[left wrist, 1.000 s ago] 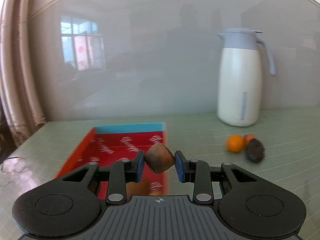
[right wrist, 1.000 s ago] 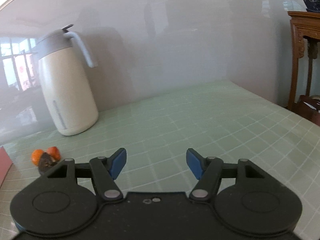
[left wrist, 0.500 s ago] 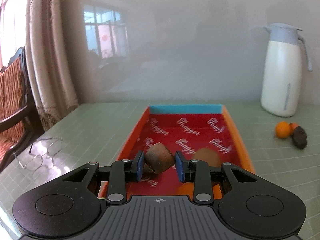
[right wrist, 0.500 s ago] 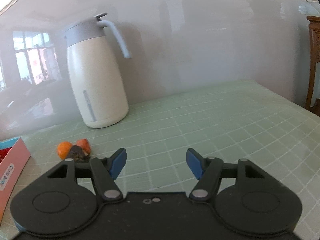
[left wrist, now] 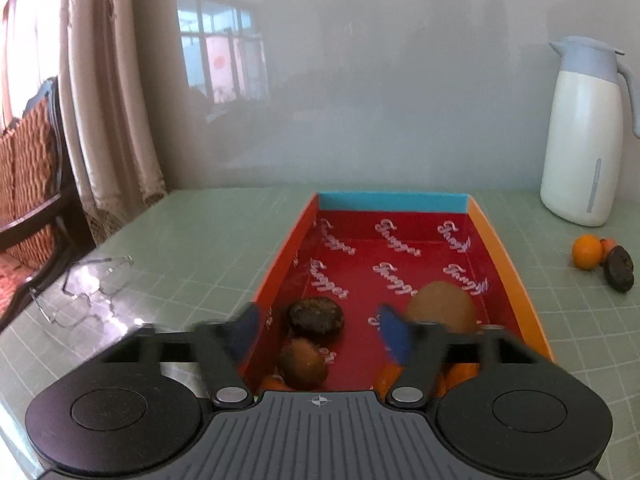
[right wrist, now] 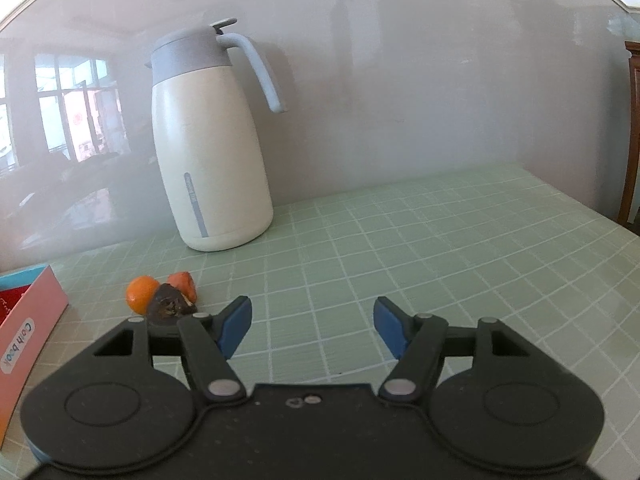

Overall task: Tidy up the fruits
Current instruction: 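Lift the open left gripper away from the red box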

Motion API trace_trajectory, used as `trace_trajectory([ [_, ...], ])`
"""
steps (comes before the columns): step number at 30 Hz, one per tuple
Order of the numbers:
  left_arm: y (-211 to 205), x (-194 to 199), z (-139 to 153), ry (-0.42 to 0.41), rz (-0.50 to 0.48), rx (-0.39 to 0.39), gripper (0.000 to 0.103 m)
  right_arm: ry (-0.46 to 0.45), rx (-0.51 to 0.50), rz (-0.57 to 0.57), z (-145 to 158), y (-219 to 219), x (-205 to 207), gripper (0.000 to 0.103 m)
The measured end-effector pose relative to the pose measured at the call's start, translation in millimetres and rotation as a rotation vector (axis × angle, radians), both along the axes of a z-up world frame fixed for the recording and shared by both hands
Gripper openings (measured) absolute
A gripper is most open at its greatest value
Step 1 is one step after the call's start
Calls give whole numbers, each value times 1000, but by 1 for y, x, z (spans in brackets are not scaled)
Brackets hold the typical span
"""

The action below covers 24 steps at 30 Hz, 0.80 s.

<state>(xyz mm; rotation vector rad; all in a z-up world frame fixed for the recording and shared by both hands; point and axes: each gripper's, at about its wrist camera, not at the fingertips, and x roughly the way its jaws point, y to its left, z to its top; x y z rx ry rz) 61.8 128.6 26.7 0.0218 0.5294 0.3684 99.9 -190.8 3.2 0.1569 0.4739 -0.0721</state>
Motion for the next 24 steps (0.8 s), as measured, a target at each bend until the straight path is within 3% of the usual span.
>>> trace_trajectory([
  [5,-6,-1,3,-13,1,22,80,-2,2,-12,0,-8,-1,68],
  [7,-9,-2,4,-26,13,44,91,-6,0,-18,1,-11,-2,68],
  [9,-12,-3,6,-35,13,58,96,-7,-1,-26,1,-15,-2,68],
  [24,-15,-4,8,-100,41,91,103,-12,-34,-82,0,-38,-6,71],
])
